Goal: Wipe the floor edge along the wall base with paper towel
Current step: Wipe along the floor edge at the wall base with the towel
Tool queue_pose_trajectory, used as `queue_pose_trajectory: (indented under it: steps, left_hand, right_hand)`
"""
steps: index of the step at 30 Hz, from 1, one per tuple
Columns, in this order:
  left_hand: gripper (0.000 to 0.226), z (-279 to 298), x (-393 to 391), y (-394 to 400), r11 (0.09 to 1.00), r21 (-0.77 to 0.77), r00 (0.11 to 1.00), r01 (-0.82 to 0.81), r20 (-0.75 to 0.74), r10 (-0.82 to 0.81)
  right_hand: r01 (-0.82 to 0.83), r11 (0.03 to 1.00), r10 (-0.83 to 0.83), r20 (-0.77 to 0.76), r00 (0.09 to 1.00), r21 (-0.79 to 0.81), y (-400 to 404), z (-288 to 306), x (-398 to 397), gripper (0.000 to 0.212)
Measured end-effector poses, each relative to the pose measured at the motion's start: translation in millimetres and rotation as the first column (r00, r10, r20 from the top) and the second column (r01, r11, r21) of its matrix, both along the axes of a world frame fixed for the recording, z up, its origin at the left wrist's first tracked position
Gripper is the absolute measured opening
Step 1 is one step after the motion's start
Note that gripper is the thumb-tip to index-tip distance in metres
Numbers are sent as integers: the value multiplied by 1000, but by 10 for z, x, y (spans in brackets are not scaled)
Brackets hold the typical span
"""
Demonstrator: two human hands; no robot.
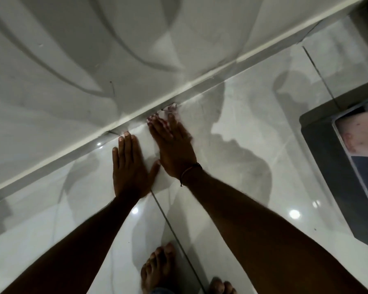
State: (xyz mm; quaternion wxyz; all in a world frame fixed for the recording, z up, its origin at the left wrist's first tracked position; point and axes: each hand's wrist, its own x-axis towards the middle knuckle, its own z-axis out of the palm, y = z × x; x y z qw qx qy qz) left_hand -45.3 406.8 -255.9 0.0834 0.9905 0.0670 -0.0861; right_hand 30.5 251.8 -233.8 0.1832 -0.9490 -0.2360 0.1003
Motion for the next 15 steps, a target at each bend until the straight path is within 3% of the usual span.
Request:
queue_pose_trajectory:
  steps: [3, 9, 13, 15]
  left_hand:
    - [102, -3, 1, 16, 1000, 1, 1000, -8, 12, 8]
    - [102, -20, -8, 24, 1000, -1, 1000, -8, 5, 8]
    - [102, -18, -7, 20, 1000, 7, 1000, -17, -2, 17]
    - [102, -10, -12, 15, 1000, -2, 1000, -18, -5, 18]
  right_hand:
    - [-99, 995, 99, 9, 995, 12, -86, -53, 73, 73]
    - [7, 998, -10, 44, 999, 63, -10, -71, 30, 75]
    - [-132, 991, 129, 77, 989, 24, -120, -71, 85, 67]
    - [-113, 994, 111, 77, 991, 15, -246, -118, 204, 69]
